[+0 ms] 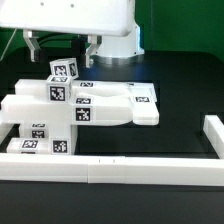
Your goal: Assemble chair
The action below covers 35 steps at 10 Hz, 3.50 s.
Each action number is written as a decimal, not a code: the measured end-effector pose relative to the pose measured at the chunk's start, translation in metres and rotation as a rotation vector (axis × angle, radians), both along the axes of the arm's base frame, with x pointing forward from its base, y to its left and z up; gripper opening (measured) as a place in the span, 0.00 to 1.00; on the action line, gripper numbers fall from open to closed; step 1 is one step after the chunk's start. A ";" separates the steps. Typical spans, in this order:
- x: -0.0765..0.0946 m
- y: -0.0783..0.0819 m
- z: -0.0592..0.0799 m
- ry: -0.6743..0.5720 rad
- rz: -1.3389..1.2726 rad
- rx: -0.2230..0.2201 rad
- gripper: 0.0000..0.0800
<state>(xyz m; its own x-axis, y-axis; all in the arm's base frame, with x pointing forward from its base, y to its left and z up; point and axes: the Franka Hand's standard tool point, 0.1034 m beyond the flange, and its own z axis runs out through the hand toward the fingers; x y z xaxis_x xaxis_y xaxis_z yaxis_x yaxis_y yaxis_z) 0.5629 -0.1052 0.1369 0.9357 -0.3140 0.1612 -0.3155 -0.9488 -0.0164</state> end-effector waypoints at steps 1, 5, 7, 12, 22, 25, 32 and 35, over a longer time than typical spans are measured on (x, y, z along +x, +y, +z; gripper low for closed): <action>-0.001 0.000 -0.002 0.004 0.000 -0.002 0.81; -0.014 0.005 -0.005 0.215 0.005 0.108 0.81; -0.015 0.004 -0.008 0.216 0.001 0.106 0.81; -0.002 -0.002 -0.014 0.146 0.018 0.053 0.49; -0.004 -0.009 -0.014 0.165 -0.433 0.103 0.36; -0.003 -0.008 -0.014 0.155 -0.610 0.117 0.36; 0.001 -0.012 -0.015 0.107 -1.070 0.172 0.36; 0.002 -0.012 -0.015 0.103 -1.219 0.186 0.36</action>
Offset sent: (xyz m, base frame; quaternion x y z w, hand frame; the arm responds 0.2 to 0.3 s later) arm 0.0000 0.0000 0.0000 0.0000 -0.1938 0.0000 0.9810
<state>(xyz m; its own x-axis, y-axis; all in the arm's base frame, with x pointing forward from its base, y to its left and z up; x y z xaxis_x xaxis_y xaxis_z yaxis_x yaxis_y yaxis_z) 0.5644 -0.1171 0.1217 0.0219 -0.9991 -0.0356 -0.9989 -0.0204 -0.0421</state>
